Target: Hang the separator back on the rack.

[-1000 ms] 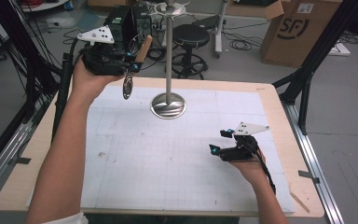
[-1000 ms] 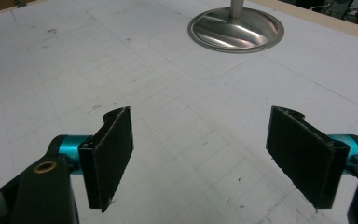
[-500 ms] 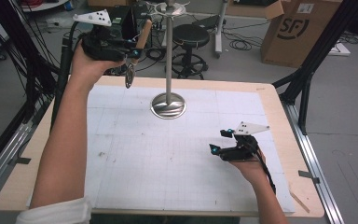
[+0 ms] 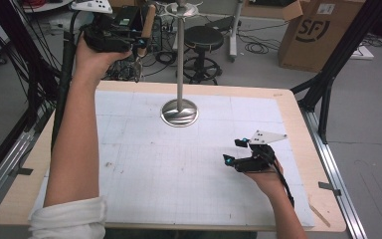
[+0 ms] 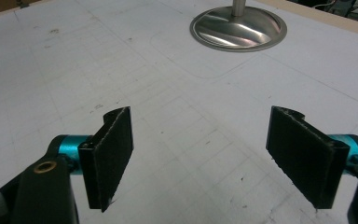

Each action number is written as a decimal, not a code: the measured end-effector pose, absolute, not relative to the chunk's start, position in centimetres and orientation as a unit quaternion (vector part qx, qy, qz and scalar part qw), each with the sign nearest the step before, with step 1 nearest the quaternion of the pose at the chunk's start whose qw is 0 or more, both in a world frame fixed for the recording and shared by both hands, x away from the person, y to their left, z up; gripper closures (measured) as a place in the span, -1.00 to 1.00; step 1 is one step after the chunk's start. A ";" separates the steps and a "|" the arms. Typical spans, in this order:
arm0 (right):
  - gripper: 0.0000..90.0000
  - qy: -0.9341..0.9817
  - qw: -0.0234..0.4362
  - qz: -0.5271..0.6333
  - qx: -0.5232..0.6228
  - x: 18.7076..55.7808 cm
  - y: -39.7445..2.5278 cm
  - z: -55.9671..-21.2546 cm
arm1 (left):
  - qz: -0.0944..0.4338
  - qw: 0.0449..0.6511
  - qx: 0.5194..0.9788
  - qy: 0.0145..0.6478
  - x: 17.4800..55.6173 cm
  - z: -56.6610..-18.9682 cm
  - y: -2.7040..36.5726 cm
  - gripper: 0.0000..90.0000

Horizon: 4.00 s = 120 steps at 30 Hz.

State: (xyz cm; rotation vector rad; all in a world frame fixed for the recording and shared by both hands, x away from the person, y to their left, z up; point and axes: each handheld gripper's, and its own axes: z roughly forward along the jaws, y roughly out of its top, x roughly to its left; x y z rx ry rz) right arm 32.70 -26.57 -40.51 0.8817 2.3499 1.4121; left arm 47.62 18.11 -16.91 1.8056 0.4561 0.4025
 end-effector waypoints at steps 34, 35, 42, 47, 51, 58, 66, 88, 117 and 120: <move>-0.52 0.810 0.126 0.487 0.302 32.8 -26.6 -40.7 | 0.184 0.547 0.787 0.218 49.4 -18.1 15.2 0.51; -0.52 0.809 0.125 0.487 0.304 32.8 -26.6 -40.7 | 0.186 0.547 0.787 0.218 49.5 -18.1 15.1 0.51; -0.52 0.809 0.124 0.486 0.305 32.7 -26.7 -40.7 | 0.176 0.548 0.787 0.221 49.6 -18.2 15.1 0.50; -0.52 0.809 0.128 0.487 0.305 32.7 -26.7 -40.6 | 0.153 0.551 0.787 0.231 49.6 -18.1 15.4 0.49; -0.52 0.810 0.127 0.486 0.303 32.7 -26.7 -40.7 | 0.149 0.540 0.793 0.240 49.5 -18.0 15.7 0.43; -0.52 0.810 0.130 0.486 0.302 32.5 -26.7 -40.5 | 0.144 0.520 0.806 0.242 48.8 -17.9 16.3 0.19; -0.52 0.810 0.133 0.485 0.301 32.5 -26.7 -40.5 | 0.134 0.489 0.830 0.233 47.5 -18.1 16.9 -0.02; -0.51 0.811 0.140 0.483 0.298 32.2 -26.6 -40.3 | 0.114 0.486 0.844 0.194 43.2 -19.3 17.6 -0.34; -0.51 0.811 0.142 0.481 0.301 32.0 -26.6 -40.2 | 0.084 0.499 0.853 0.131 37.1 -25.0 17.7 -0.70; -0.51 0.812 0.141 0.480 0.300 32.0 -26.6 -40.2 | 0.082 0.499 0.852 0.138 37.0 -26.0 17.7 -0.78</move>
